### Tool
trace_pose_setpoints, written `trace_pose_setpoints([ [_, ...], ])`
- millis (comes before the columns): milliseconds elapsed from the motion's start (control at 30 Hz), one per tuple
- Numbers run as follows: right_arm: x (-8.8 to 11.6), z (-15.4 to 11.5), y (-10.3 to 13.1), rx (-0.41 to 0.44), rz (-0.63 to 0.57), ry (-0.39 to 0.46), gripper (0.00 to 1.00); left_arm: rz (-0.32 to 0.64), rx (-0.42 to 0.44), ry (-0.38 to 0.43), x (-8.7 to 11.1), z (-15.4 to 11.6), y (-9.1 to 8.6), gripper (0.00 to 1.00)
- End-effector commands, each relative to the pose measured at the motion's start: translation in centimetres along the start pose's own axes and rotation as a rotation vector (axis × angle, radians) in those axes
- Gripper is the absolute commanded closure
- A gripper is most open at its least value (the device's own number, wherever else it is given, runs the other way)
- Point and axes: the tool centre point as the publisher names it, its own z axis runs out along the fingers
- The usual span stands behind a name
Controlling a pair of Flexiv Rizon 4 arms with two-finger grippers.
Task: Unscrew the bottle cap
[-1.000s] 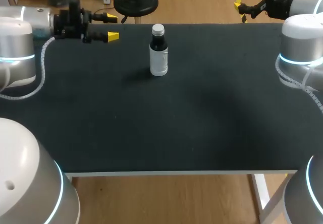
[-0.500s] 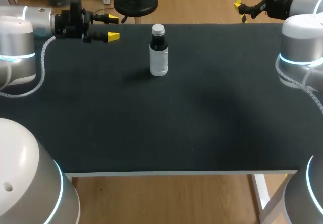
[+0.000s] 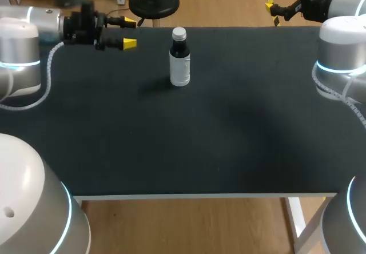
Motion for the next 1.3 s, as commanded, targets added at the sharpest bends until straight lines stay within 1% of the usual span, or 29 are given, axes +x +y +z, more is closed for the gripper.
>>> trace_pose_setpoints([
  [33, 0.0, 0.0, 0.0, 0.001, 0.0, 0.0, 0.0, 0.011, 0.018, 0.042, -0.7, 0.6, 0.8, 0.0],
  [200, 0.0, 0.0, 0.0, 0.001, 0.0, 0.0, 0.0, 0.022, 0.029, 0.074, -0.4, 2.0, 1.6, 0.0],
  [300, 0.0, 0.0, 0.0, 0.001, 0.0, 0.0, 0.0, 0.023, 0.033, 0.092, -0.6, 2.4, 2.0, 0.0],
  [533, 0.0, 0.0, 0.0, 0.001, 0.0, 0.0, 0.0, 0.031, 0.034, 0.132, -0.9, 4.4, 2.8, 0.0],
  [667, 0.0, 0.0, 0.0, 0.001, 0.0, 0.0, 0.0, 0.03, 0.048, 0.154, -1.3, 5.6, 3.1, 0.0],
  [867, 0.0, 0.0, 0.0, 0.001, 0.0, 0.0, 0.0, 0.031, 0.045, 0.182, -1.7, 7.3, 3.4, 0.0],
  [1133, 0.0, 0.0, 0.0, 0.001, 0.0, 0.0, 0.0, 0.036, 0.06, 0.213, -2.5, 8.5, 3.5, 0.0],
  [1300, 0.0, 0.0, 0.0, 0.001, 0.0, 0.0, 0.0, 0.042, 0.065, 0.232, -2.4, 9.4, 3.4, 0.0],
])
